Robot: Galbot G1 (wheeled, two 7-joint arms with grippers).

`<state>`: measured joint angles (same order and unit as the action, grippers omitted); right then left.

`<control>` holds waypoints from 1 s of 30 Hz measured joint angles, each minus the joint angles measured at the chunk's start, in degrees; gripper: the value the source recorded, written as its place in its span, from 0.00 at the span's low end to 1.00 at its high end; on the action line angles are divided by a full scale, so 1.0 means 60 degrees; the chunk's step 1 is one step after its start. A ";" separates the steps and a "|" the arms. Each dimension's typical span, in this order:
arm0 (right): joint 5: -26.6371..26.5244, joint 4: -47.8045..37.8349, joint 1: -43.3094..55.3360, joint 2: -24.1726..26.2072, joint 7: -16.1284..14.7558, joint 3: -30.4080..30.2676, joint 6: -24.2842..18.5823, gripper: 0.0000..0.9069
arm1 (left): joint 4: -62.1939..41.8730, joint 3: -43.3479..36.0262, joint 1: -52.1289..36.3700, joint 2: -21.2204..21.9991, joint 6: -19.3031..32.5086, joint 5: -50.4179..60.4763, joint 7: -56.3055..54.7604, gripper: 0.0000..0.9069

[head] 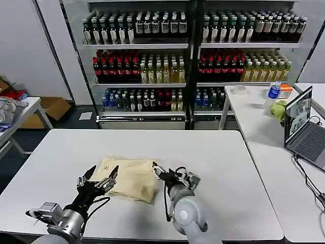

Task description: Fold and organize the clothes.

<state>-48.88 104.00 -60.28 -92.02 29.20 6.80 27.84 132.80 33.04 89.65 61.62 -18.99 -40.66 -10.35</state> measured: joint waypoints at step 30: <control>0.0134 -0.1097 0.0421 -0.0030 0.0431 -0.0748 -0.0117 0.00 | -0.0026 0.0259 0.0027 -0.0137 -0.0022 -0.0352 -0.0039 1.00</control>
<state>-48.08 97.43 -57.75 -92.20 31.79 2.31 27.14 132.64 34.60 89.81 60.80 -19.12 -42.77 -10.59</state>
